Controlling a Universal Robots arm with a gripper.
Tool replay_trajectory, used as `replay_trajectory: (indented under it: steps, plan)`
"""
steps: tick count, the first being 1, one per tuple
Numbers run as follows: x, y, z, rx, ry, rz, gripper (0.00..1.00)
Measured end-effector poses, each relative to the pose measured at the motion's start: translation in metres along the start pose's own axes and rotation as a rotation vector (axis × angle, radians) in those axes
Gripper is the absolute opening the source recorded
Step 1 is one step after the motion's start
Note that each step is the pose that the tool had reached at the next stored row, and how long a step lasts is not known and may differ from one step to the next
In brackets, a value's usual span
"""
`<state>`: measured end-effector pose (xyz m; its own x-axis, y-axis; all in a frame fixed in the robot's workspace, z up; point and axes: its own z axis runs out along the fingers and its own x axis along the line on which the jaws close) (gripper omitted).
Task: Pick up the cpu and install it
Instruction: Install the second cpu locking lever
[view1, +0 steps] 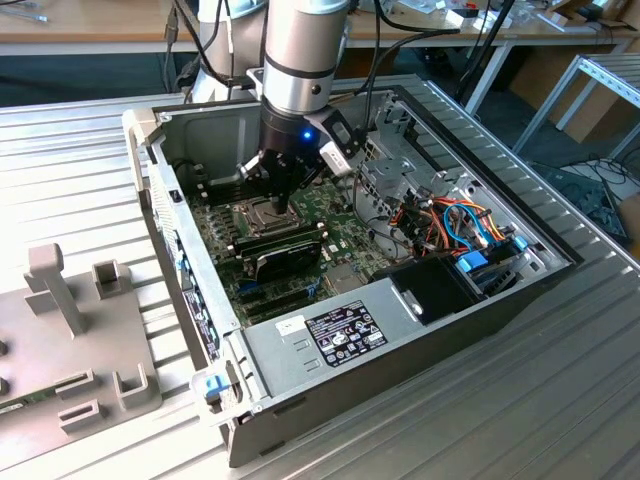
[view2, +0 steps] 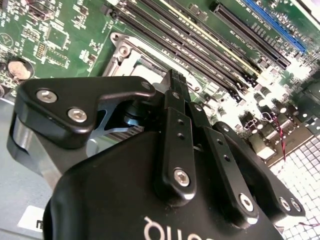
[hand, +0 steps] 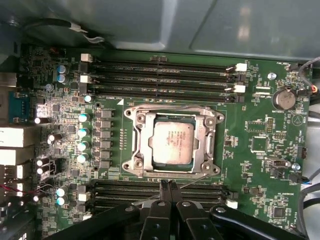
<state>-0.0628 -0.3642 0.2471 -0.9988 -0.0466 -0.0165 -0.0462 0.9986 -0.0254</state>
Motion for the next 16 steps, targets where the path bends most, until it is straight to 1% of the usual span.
replay_trajectory:
  steps: [6, 16]
  plan:
    - [0.0037, 0.0002, 0.0032, 0.0001, 0.0001, 0.0, 0.11]
    - [0.005, 0.0003, 0.0035, -0.0001, -0.0001, 0.0, 0.11]
